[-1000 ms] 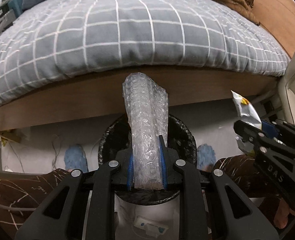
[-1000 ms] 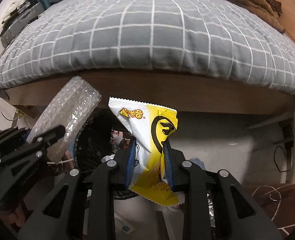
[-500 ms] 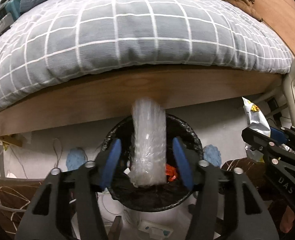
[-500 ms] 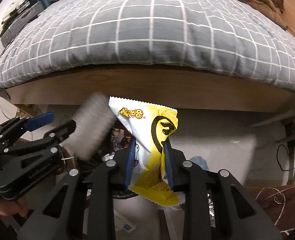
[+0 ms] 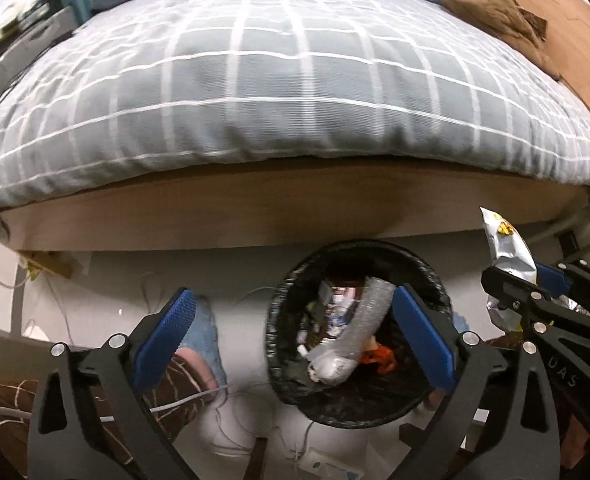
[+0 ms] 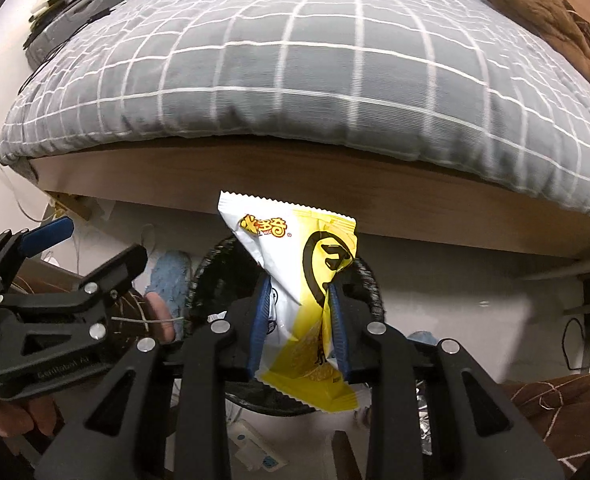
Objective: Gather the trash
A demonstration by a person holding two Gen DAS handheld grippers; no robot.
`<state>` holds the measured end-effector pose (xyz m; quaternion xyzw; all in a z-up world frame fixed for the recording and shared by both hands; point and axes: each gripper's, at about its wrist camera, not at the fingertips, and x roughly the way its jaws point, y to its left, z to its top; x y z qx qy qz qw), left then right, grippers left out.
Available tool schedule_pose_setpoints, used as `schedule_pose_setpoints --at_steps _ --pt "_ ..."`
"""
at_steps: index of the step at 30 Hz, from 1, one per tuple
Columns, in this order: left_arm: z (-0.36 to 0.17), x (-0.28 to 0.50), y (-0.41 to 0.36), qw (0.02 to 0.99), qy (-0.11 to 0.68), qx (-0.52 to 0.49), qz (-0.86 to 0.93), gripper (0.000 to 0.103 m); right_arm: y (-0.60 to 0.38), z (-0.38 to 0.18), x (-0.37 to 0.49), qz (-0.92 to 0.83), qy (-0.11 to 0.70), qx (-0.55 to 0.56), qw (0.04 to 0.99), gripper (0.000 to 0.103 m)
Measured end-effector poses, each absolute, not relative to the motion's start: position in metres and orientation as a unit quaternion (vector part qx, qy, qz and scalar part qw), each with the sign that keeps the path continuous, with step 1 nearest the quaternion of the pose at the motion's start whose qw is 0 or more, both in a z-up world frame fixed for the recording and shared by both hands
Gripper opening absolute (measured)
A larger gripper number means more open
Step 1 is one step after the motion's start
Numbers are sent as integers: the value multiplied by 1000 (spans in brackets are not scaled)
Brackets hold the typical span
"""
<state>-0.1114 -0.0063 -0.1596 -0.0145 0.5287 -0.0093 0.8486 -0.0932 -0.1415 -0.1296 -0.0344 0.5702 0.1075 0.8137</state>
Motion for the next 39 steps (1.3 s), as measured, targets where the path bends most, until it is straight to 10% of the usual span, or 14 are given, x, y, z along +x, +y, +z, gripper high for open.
schedule_pose_setpoints --at_steps 11,39 --pt "-164 -115 32 847 531 -37 20 97 -121 -149 -85 112 589 -32 800 34" --pt "-138 -118 37 859 509 -47 18 97 -115 -134 -81 86 544 -53 833 90"
